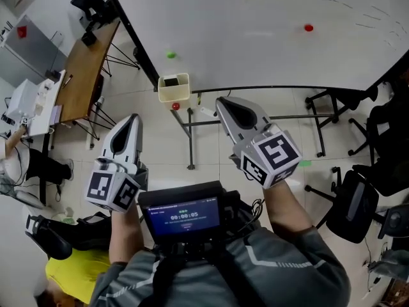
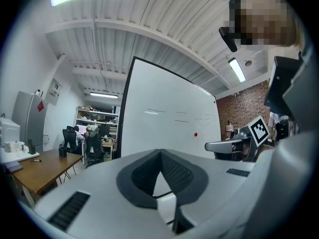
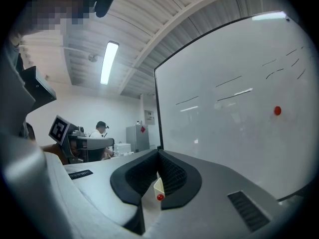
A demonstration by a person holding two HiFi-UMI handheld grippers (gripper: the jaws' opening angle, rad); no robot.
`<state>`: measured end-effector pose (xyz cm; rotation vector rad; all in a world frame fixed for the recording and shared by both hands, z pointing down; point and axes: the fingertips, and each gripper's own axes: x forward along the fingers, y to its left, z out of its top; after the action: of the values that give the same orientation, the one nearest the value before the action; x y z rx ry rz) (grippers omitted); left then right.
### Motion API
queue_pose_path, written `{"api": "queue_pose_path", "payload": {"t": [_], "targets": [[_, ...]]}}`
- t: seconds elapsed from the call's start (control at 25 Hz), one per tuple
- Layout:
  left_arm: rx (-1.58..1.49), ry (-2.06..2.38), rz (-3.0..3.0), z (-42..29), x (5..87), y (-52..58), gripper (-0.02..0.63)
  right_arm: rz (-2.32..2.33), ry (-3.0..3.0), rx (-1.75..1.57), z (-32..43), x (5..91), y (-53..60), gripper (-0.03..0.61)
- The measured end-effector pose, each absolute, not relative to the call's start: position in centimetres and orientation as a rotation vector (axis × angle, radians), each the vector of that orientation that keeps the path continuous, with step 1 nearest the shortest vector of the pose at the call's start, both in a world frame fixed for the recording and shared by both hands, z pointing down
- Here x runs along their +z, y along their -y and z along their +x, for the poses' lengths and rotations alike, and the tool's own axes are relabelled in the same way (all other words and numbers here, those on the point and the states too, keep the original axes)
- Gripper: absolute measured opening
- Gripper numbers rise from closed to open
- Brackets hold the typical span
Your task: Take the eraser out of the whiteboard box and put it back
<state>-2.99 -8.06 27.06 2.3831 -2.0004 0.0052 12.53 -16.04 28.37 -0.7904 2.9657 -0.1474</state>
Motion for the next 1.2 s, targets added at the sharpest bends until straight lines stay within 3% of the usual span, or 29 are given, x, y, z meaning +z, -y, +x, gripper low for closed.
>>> {"api": "queue_pose_path", "payload": {"t": [0.36, 1.0, 1.2], "targets": [[-0.027, 1.968, 2.419, -8.0, 27.6, 12.6, 0.031, -0.821, -2.989, -0.135, 6.9, 29.1, 19.7, 0.032], [-0.107, 1.808, 2.529, -27.0, 27.2, 19.8, 0.031, -1.088, -2.938, -0.138, -10.9, 28.7, 25.5, 0.037], [-0.174, 1.784, 2.530, -31.5, 27.0, 21.5, 0.031, -1.202, -2.902, -0.133, -14.8, 28.3, 26.9, 0.088]]}}
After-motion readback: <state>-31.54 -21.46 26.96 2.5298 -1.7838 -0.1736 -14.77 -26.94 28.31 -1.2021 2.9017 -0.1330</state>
